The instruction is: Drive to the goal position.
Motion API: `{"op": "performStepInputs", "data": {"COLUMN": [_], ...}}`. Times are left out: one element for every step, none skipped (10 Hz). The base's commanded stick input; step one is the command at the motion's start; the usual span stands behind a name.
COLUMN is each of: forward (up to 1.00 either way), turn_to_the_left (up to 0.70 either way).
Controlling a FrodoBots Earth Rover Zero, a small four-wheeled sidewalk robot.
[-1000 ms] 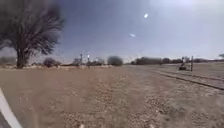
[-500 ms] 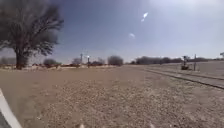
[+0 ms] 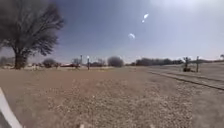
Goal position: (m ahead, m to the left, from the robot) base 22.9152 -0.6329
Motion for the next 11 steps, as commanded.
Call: {"op": "performStepInputs", "data": {"forward": [0.70, 0.70, 0.70, 0.70, 0.70, 0.70, 0.70, 0.70, 0.70, 0.70, 0.70], "turn_to_the_left": [0.00, 0.00, 0.00, 0.00, 0.00, 0.00, 0.00, 0.00, 0.00, 0.00, 0.00]}}
